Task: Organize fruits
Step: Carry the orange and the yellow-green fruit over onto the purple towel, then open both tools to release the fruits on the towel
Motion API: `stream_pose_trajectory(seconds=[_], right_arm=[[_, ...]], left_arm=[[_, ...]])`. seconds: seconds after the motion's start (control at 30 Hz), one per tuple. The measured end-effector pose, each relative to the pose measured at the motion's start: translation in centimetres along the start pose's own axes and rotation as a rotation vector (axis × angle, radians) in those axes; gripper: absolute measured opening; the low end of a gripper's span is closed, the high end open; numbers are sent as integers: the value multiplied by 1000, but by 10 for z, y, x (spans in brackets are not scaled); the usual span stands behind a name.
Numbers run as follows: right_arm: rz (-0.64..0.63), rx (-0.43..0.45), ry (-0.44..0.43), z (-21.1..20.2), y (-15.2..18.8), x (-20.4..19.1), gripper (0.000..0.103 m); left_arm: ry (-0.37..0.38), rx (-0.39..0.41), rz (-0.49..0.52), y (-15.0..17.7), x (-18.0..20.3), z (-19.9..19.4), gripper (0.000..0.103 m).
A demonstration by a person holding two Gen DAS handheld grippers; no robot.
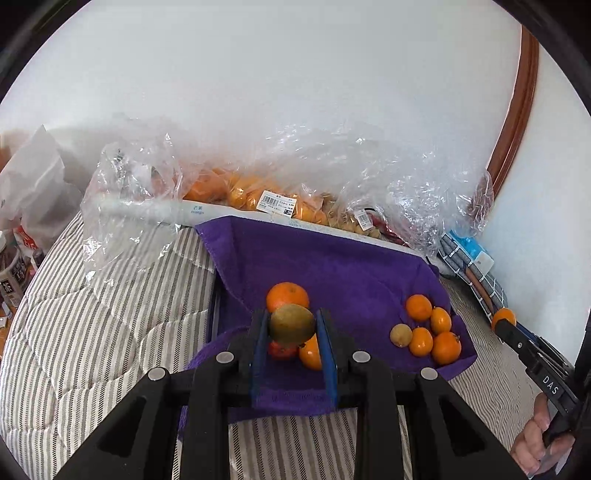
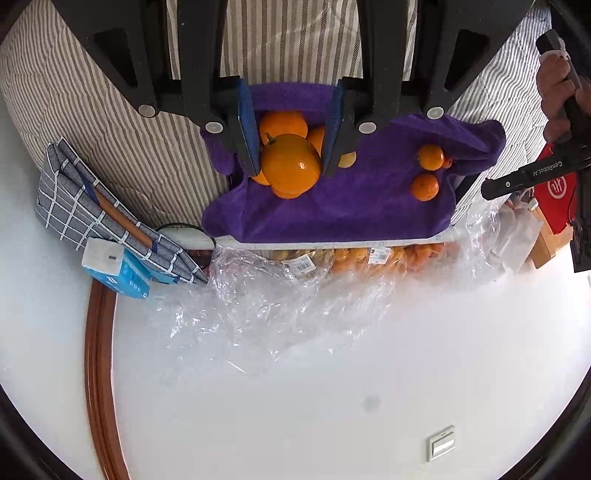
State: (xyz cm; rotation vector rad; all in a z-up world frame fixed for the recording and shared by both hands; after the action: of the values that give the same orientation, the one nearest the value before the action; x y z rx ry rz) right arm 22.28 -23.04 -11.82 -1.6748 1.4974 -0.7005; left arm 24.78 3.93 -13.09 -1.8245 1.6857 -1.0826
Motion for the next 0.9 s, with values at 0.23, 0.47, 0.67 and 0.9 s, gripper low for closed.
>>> stream_pose_trajectory(seconds=[0.23,0.47,0.67,0.9], right_arm=[[-16,-22,-34,40,-7,-3,33],[-7,-61,-53,70,-5,0,33],[32,-92,-65,86,3,3,33],[-3,-131,-35,98,12,-2,33]], left_arm=[[17,2,-16,-13,8,26,25],[36,-33,-5,-14,15,56,25],[68,-51,-9,-5,20,65,25],[56,-58,13,2,24,72,25]])
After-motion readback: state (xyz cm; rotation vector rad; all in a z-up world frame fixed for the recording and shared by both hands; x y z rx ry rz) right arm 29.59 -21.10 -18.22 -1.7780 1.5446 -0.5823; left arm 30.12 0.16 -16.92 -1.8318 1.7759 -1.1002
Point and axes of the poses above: each gripper's, at about its wrist camera, not at the fingertips, and z roughly the way its jaws point, x to its right, y to its underside, the point moved 4 cm from there along z, roughly the way its jaws point, and after that the axes turned 3 degrees about -y, right-handed, at the moved point
